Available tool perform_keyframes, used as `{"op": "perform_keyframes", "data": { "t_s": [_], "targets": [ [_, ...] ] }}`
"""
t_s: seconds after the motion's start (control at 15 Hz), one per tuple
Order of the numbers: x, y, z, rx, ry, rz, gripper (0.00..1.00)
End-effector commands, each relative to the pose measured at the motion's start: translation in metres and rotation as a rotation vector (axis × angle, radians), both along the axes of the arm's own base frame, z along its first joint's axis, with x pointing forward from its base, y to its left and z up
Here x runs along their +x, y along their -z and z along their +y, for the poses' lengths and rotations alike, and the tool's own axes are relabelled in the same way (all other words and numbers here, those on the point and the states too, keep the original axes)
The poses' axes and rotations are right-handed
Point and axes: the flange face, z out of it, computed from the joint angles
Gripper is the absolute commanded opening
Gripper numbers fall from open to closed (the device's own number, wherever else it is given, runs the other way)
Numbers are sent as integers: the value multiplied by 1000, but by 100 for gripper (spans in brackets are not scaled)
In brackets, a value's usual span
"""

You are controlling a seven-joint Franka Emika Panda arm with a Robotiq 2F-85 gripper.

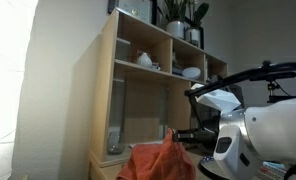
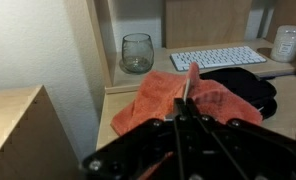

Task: Move the tennis rack slightly to the right. Pick up the orange towel from the top compartment and put it on the table.

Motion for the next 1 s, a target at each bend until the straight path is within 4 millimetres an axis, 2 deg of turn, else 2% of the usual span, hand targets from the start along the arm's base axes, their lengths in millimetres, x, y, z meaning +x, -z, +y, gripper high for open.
{"op": "perform_keyframes", "data": {
  "t_s": [0.0,0.13,0.2,0.27,0.33,0.73,0.93],
  "targets": [
    [0,0,0,0,0,0,4],
    [0,0,0,0,0,0,4],
    [0,0,0,0,0,0,29],
    [-1,-1,-3,4,13,6,29],
    [0,1,-1,5,5,6,35],
    [1,1,0,1,4,15,81],
    [1,0,-2,-1,10,19,99]
  ]
}}
